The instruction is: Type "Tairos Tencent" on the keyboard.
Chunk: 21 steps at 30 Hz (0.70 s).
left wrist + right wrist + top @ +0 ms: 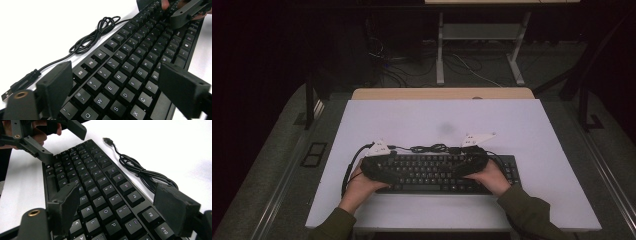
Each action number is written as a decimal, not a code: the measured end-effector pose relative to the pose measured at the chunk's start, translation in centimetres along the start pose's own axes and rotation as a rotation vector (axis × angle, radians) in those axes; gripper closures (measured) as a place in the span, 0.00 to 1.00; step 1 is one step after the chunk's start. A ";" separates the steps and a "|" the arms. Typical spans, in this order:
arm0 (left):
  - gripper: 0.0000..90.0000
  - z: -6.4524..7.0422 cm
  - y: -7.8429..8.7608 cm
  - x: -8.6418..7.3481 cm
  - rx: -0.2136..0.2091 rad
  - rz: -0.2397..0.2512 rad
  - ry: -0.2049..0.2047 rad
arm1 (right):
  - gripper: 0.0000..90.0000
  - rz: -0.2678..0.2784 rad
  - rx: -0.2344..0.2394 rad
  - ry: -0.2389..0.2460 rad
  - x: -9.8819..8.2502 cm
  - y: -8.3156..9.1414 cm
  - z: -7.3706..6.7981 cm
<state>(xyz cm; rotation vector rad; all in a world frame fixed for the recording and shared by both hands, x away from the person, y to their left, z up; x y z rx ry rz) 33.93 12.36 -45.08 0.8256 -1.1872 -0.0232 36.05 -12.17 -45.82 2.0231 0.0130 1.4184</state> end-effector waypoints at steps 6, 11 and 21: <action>0.06 -0.2 0.0 -0.1 0.005 0.001 0.009 | 0.24 -0.003 -0.002 -0.001 0.0 0.0 0.0; 0.03 -0.2 0.0 -0.1 0.003 0.001 0.014 | 0.28 -0.008 -0.007 0.006 -0.1 0.0 -0.1; 0.03 -0.2 -0.1 -0.1 0.005 -0.006 0.007 | 0.67 -0.024 0.005 0.013 -0.1 0.2 -0.5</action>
Point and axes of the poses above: each handheld gripper's, and its own axes: y roughly backward along the jaws, x roughly out of its top, z roughly to its right, the point moved 5 cm from there along -y, roughly forward along the jaws, and after that the axes turned 2 degrees about -x, right-handed, at the moved point
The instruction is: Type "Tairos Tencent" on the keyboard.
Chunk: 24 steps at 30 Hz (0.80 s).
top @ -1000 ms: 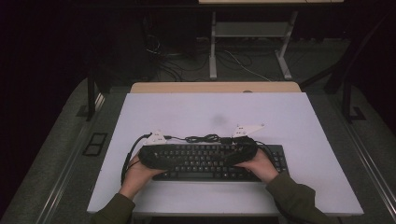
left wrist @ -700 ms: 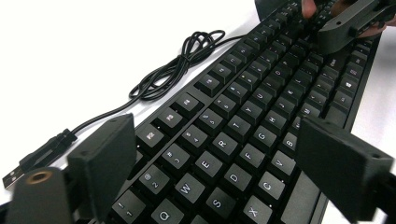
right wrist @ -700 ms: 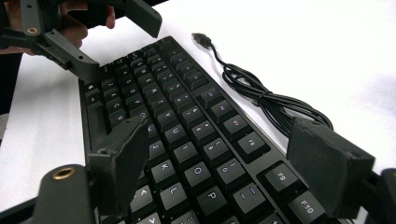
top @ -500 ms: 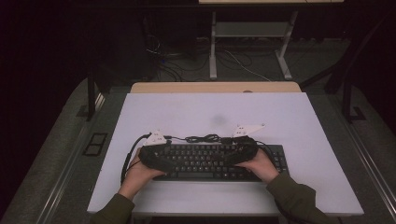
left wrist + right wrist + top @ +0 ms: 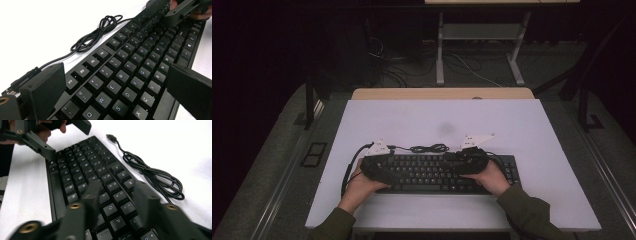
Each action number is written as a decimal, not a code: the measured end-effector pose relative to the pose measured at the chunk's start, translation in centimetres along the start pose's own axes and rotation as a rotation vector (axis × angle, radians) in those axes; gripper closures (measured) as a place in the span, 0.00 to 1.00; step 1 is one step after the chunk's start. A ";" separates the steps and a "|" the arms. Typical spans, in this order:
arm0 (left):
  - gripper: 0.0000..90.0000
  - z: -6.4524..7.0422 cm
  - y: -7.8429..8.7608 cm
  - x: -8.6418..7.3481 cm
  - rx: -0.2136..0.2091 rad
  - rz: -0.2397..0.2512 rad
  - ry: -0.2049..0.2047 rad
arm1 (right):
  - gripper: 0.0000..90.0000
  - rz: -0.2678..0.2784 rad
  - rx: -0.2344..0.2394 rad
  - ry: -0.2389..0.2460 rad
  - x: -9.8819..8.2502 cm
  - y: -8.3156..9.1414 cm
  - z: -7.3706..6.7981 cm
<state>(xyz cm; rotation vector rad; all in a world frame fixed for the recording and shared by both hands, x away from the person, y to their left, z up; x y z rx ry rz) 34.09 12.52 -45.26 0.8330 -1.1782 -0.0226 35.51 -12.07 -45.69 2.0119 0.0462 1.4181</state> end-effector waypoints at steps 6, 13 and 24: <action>0.03 0.0 -0.1 0.0 -0.005 -0.001 0.003 | 0.85 -0.039 0.000 0.013 -0.3 -0.2 -0.2; 0.03 0.0 0.0 -0.1 -0.003 0.000 0.002 | 0.98 -0.070 0.006 0.028 -0.4 -0.6 -0.5; 0.03 0.0 0.0 -0.1 -0.002 -0.002 0.002 | 0.99 -0.117 -0.008 0.049 -0.8 -1.4 -0.8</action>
Point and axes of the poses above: each handheld gripper's, and its own axes: y roughly backward along the jaws, x roughly out of its top, z roughly to its right, the point moved 5 cm from there along -y, roughly forward along the jaws, and after that the axes turned 2 degrees about -x, right-handed, at the moved point
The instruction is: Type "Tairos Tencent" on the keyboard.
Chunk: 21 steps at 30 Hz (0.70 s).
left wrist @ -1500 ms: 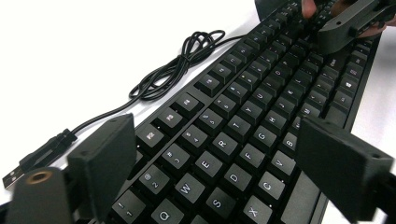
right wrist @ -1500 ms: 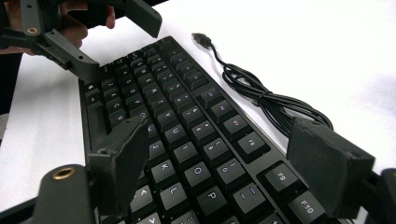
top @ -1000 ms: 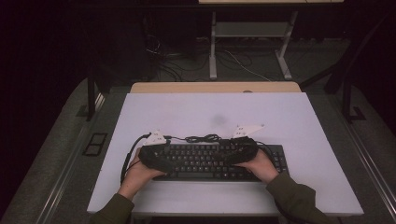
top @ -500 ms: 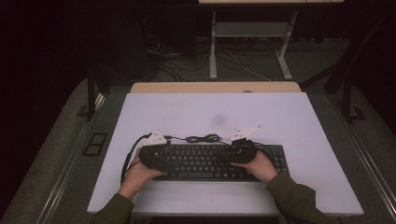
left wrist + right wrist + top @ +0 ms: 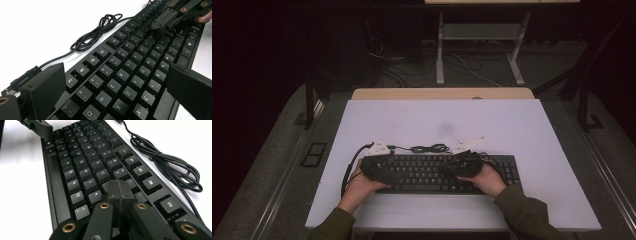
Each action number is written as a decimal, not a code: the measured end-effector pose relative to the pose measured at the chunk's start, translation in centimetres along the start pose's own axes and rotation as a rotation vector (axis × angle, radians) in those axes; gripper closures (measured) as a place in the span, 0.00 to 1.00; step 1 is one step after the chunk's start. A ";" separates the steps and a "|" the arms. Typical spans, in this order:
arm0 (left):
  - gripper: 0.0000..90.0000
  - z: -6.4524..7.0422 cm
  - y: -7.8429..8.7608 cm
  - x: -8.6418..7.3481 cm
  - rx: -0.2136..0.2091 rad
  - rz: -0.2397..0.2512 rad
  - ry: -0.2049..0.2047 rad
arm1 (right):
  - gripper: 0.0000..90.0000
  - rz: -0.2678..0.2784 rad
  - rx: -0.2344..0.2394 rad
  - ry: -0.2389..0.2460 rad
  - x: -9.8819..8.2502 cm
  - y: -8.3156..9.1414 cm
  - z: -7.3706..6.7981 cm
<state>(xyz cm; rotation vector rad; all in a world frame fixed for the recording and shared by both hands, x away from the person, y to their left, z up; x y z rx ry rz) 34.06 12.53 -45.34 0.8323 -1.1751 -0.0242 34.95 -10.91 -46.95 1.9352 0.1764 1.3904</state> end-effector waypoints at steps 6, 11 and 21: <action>0.03 0.0 0.0 0.0 0.002 -0.003 -0.002 | 0.99 -0.007 -0.002 -0.002 -0.1 -0.1 0.0; 0.03 0.0 0.0 0.0 0.001 -0.008 -0.004 | 0.99 -0.011 -0.003 0.000 -0.1 -0.3 -0.1; 0.03 0.0 0.0 -0.1 0.002 -0.008 -0.003 | 0.99 -0.024 -0.007 0.000 -0.1 -0.4 -0.1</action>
Point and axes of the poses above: each handheld gripper's, and its own axes: y roughly backward along the jaws, x roughly out of its top, z roughly to its right, the point moved 5 cm from there along -y, roughly forward along the jaws, and after that the axes turned 2 degrees about -x, right-handed, at the moved point
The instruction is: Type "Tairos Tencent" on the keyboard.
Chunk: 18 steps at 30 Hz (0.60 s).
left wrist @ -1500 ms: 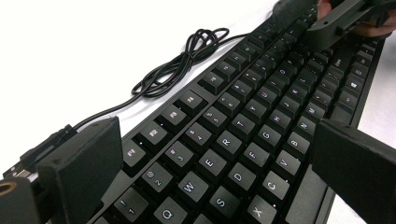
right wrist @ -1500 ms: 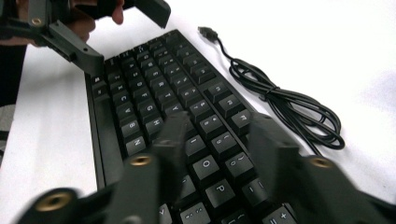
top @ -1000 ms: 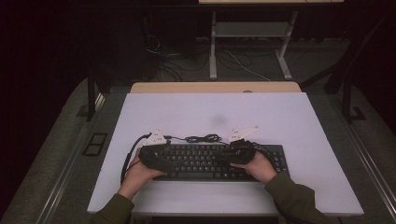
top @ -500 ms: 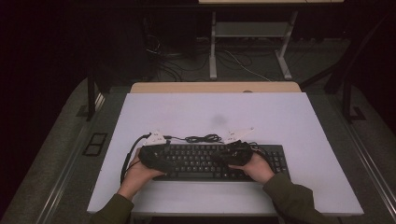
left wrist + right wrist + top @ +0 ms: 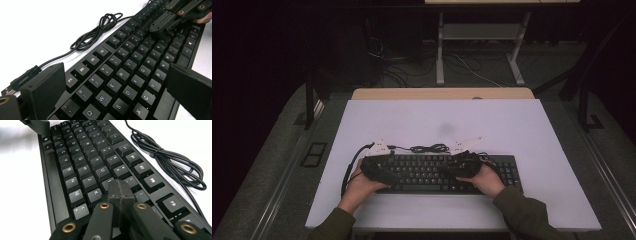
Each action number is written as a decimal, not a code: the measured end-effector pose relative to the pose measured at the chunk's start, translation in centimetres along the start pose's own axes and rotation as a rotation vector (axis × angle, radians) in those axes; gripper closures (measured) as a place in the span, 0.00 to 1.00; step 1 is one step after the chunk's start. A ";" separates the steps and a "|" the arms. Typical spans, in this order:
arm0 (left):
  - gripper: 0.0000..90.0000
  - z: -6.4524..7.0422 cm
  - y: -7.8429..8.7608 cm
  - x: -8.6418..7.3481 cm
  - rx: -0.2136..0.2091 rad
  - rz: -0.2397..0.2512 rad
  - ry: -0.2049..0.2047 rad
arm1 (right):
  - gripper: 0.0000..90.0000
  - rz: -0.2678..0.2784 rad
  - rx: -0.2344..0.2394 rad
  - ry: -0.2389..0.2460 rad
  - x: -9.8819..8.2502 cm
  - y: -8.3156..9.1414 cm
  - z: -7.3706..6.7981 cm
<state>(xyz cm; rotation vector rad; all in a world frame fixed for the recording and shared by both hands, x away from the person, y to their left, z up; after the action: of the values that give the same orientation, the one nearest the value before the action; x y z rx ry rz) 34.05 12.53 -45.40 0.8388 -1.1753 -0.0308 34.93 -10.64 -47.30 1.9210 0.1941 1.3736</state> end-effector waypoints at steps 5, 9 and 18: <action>0.03 0.0 0.0 0.0 0.000 -0.003 -0.002 | 0.99 0.004 -0.001 0.001 0.0 0.1 0.0; 0.03 0.0 0.0 0.0 0.000 -0.001 0.000 | 0.99 0.015 0.001 -0.004 0.1 0.2 0.0; 0.03 0.0 0.0 0.0 -0.002 0.001 -0.001 | 0.88 0.041 0.009 -0.018 0.3 0.5 0.1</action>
<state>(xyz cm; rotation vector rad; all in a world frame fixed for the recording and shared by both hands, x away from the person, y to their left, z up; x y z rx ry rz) 34.04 12.54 -45.38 0.8370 -1.1764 -0.0315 34.98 -10.88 -46.71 1.9536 0.1527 1.3843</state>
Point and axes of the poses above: each handheld gripper's, and its own axes: y roughly backward along the jaws, x roughly out of its top, z roughly to its right, the point moved 5 cm from there along -y, roughly forward along the jaws, and after that the axes turned 2 degrees about -x, right-handed, at the moved point
